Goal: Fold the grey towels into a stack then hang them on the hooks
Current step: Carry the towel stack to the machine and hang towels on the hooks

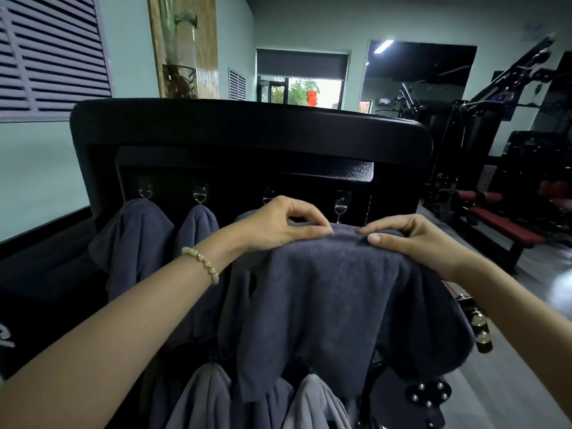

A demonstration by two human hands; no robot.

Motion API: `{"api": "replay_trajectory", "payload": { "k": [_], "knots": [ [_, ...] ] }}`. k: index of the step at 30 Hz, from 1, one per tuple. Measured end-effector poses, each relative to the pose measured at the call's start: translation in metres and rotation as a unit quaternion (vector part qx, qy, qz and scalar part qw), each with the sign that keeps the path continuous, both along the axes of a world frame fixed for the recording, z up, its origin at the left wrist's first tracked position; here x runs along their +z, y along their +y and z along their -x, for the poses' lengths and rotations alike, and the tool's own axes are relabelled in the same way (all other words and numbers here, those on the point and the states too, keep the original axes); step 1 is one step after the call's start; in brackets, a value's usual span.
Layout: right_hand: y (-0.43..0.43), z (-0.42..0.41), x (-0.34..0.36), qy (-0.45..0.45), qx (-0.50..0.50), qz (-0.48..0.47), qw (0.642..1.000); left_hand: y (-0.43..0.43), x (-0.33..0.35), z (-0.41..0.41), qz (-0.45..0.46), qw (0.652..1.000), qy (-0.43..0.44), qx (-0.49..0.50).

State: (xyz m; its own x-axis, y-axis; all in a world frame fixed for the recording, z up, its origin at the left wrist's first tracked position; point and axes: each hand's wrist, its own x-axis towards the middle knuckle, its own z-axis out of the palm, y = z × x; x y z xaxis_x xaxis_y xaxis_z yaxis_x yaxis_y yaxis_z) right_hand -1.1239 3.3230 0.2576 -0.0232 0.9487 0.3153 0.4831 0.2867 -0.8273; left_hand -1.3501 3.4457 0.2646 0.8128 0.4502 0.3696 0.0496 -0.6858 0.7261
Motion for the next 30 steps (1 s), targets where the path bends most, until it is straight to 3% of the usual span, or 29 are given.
{"api": "replay_trajectory", "payload": {
  "k": [4,10,15,20,22,23,26,28,30],
  "knots": [
    [0.035,-0.03,-0.002,-0.073,-0.02,-0.061,0.995,0.025,0.005,-0.028,-0.105,0.992,0.047,0.057],
    [0.091,-0.05,-0.027,-0.211,-0.112,-0.163,0.957,0.062,-0.011,-0.057,-0.328,0.917,0.09,0.208],
    [0.107,-0.058,-0.038,-0.274,-0.185,-0.21,0.92,0.081,-0.038,-0.068,-0.446,0.874,-0.028,0.189],
    [0.109,-0.056,-0.063,-0.297,-0.22,-0.207,0.906,0.102,-0.066,-0.075,-0.556,0.81,-0.004,0.186],
    [0.111,-0.054,-0.074,-0.224,-0.22,-0.183,0.932,0.101,-0.077,-0.079,-0.532,0.819,-0.015,0.217],
    [0.112,-0.052,-0.078,-0.168,-0.213,-0.164,0.948,0.097,-0.085,-0.081,-0.486,0.84,-0.029,0.237],
    [0.112,-0.04,-0.086,0.002,-0.157,-0.131,0.979,0.077,-0.117,-0.094,-0.231,0.926,-0.095,0.282],
    [0.107,-0.034,-0.091,0.033,-0.135,-0.124,0.982,0.064,-0.136,-0.105,-0.091,0.945,-0.158,0.271],
    [0.1,-0.031,-0.099,-0.009,-0.157,-0.126,0.979,0.053,-0.142,-0.112,-0.023,0.945,-0.194,0.262]
  ]
}}
